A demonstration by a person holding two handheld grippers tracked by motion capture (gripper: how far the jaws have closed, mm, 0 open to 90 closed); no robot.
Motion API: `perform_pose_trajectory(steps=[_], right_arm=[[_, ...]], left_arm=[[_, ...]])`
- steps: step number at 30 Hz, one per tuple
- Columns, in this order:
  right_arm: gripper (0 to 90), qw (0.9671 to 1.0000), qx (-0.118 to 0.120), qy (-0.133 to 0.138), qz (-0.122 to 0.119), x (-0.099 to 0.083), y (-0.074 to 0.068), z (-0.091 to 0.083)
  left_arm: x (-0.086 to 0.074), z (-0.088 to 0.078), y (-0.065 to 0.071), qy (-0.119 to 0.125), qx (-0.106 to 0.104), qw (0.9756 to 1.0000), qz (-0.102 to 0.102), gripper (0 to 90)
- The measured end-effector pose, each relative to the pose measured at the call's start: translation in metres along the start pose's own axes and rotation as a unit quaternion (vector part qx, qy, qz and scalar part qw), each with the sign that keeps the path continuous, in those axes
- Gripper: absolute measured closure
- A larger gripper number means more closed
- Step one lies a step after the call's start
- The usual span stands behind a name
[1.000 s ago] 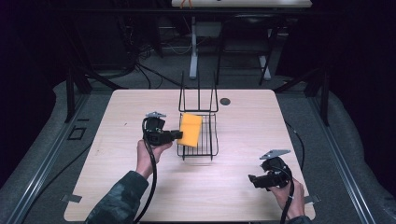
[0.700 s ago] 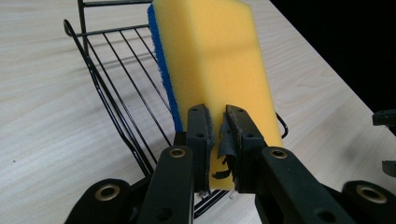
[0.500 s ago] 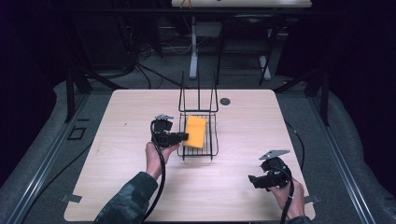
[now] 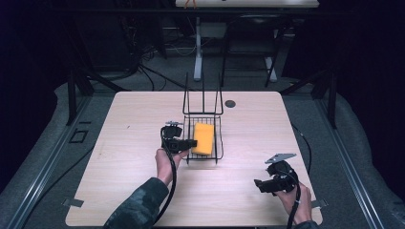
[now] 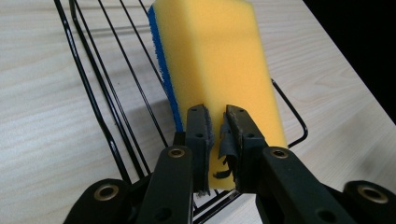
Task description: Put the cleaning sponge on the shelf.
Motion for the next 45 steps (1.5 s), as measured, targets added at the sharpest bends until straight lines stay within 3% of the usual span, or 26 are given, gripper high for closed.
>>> perform_pose_trajectory(steps=[2, 15, 18, 23, 28, 29, 35, 39, 45], right_arm=[[19.3, 1.0000, 0.000, -0.003, -0.001, 0.000, 0.000, 0.000], [19.2, 1.0000, 0.001, -0.001, -0.001, 0.001, -0.002, -0.001], [19.1, 1.0000, 0.001, 0.000, -0.002, 0.001, -0.002, -0.001], [19.1, 1.0000, 0.001, -0.002, -0.003, 0.001, -0.002, -0.001], [19.0, 1.0000, -0.003, 0.000, -0.005, 0.001, 0.000, -0.002], [19.0, 1.0000, -0.003, 0.001, -0.003, 0.001, -0.001, -0.002], [19.0, 1.0000, -0.002, 0.000, -0.002, 0.001, -0.001, -0.002], [19.0, 1.0000, -0.005, 0.002, -0.005, 0.001, 0.000, -0.003], [19.0, 1.0000, -0.006, 0.003, -0.006, 0.001, 0.000, -0.004]], left_arm=[[-0.001, 0.001, -0.001, -0.006, 0.003, 1.0000, -0.006, 79.0], [-0.008, 0.002, -0.002, -0.026, 0.019, 0.9995, 0.004, 71.5], [-0.009, 0.001, -0.003, -0.024, 0.032, 0.9991, 0.013, 67.2], [-0.008, 0.002, -0.001, -0.025, 0.034, 0.9986, 0.031, 61.7], [-0.007, 0.002, 0.000, -0.025, 0.041, 0.9982, 0.035, 55.1], [-0.008, 0.001, 0.000, -0.025, 0.041, 0.9982, 0.035, 46.8], [-0.007, -0.005, 0.003, -0.017, 0.046, 0.9973, 0.054, 31.5], [-0.005, -0.015, 0.006, -0.015, 0.055, 0.9948, 0.085, 25.9], [-0.005, -0.032, 0.004, -0.007, 0.063, 0.9927, 0.102, 20.3]])
Point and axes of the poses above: each handheld gripper's, and its own axes: z roughly forward along the jaws, x roughly out of its top, y roughly to its right, the point moved 5 cm from there along z, roughly forward along the jaws, and after that the axes turned 7 degrees about -z, right-handed, at the moved point
